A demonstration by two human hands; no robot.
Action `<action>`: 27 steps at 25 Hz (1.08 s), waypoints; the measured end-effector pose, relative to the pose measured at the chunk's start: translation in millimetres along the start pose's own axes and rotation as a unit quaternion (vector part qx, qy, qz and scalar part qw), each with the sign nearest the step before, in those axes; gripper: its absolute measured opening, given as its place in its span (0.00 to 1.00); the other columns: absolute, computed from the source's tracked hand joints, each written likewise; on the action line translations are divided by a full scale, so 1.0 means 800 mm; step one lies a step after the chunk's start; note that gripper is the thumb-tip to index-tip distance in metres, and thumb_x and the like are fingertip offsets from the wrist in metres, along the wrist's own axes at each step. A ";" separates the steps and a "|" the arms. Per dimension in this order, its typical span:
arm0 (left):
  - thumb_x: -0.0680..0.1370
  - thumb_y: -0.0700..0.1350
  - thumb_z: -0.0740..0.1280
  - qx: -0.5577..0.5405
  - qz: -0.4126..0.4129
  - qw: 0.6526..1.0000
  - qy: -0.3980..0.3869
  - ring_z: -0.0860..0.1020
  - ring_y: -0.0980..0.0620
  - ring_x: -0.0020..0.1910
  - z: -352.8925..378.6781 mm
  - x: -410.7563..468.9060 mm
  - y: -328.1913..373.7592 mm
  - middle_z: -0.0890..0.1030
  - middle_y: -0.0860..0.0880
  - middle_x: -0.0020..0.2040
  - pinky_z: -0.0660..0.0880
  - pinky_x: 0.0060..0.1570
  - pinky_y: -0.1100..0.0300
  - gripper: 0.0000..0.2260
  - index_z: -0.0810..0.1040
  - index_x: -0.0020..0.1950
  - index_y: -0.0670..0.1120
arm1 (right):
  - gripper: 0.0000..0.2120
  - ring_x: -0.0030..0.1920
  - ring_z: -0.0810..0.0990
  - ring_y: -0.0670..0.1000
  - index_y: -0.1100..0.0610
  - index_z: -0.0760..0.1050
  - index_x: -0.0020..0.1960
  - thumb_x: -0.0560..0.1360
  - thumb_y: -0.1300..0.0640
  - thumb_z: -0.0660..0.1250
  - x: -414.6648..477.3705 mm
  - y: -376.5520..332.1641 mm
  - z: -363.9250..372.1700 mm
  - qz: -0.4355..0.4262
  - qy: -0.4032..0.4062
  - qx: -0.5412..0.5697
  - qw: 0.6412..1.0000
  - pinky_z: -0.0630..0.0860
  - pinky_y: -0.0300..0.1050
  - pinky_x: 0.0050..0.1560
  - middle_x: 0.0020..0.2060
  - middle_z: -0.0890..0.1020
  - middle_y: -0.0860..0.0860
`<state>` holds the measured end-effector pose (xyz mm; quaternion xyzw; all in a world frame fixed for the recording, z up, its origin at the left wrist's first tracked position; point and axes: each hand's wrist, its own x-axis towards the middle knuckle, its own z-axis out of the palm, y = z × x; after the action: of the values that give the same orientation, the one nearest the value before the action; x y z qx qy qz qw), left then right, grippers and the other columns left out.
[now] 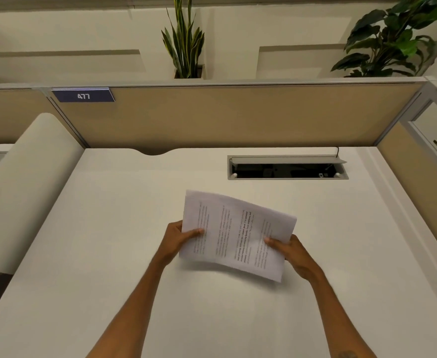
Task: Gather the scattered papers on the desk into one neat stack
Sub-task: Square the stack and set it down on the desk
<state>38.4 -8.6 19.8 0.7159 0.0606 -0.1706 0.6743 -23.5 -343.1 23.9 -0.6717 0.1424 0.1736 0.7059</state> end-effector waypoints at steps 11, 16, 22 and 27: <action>0.78 0.62 0.60 -0.302 -0.043 0.947 0.099 0.87 0.46 0.53 0.065 -0.001 0.009 0.84 0.47 0.62 0.84 0.54 0.51 0.27 0.75 0.70 0.47 | 0.20 0.65 0.79 0.58 0.52 0.75 0.67 0.78 0.66 0.66 -0.004 0.019 0.050 -0.010 0.069 0.342 0.937 0.75 0.63 0.64 0.64 0.81 0.56; 0.81 0.48 0.68 -0.253 -0.019 0.965 0.072 0.85 0.42 0.57 0.116 0.003 0.024 0.86 0.46 0.60 0.82 0.55 0.46 0.15 0.79 0.67 0.46 | 0.24 0.67 0.77 0.60 0.53 0.70 0.71 0.77 0.67 0.66 -0.007 0.028 0.102 -0.019 0.083 0.388 0.918 0.69 0.67 0.69 0.66 0.79 0.57; 0.78 0.42 0.73 -0.222 -0.025 0.972 0.067 0.87 0.37 0.52 0.103 -0.001 0.037 0.86 0.39 0.57 0.84 0.51 0.40 0.16 0.80 0.64 0.40 | 0.25 0.66 0.77 0.61 0.53 0.70 0.72 0.77 0.67 0.66 -0.024 0.035 0.100 -0.011 0.046 0.369 0.928 0.71 0.69 0.66 0.65 0.79 0.57; 0.79 0.42 0.72 -0.168 0.002 0.986 0.020 0.86 0.38 0.53 0.074 -0.010 0.061 0.87 0.41 0.57 0.84 0.52 0.40 0.12 0.82 0.62 0.43 | 0.20 0.64 0.79 0.61 0.53 0.77 0.66 0.74 0.58 0.70 -0.023 0.004 0.017 -0.028 0.034 0.207 0.977 0.74 0.62 0.65 0.64 0.80 0.59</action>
<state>36.6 -70.0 66.4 0.5958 0.1002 -0.1424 0.7840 -42.1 -330.4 30.0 -0.5199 0.1799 0.0976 0.8293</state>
